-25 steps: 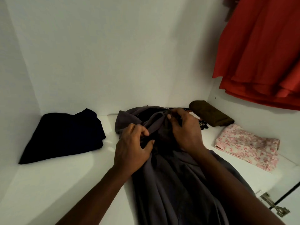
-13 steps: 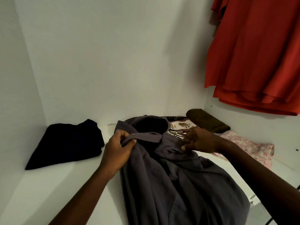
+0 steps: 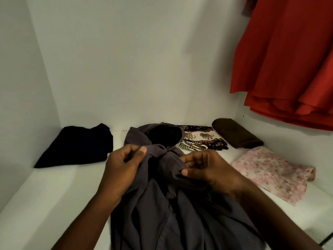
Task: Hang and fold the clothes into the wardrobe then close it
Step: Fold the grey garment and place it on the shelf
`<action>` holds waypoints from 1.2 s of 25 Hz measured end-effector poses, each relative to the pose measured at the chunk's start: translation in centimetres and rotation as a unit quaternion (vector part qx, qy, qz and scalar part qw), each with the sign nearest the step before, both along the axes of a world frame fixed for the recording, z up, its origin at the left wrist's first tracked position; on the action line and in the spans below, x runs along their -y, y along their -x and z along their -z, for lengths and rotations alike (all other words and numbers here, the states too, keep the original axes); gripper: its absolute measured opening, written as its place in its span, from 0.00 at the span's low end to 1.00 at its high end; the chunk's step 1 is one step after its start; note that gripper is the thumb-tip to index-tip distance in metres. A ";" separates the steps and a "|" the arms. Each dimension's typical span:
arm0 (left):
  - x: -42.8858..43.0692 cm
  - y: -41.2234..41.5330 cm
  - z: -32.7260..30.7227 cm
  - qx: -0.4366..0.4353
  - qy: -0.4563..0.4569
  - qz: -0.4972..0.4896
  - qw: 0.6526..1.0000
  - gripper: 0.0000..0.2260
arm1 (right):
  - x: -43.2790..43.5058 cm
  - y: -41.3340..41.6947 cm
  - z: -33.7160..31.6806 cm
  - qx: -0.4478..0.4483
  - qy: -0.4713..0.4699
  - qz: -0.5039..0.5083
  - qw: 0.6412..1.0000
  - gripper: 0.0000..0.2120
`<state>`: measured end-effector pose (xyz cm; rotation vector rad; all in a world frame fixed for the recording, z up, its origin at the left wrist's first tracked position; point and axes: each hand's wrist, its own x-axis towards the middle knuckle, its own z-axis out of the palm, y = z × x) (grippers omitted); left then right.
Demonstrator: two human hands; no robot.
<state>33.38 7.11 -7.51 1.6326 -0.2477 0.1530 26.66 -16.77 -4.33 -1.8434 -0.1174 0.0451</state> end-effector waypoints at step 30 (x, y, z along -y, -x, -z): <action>7.5 8.4 8.6 0.310 -0.260 -0.191 0.894 0.08 | -3.4 3.5 9.1 0.099 -0.204 0.215 0.950 0.08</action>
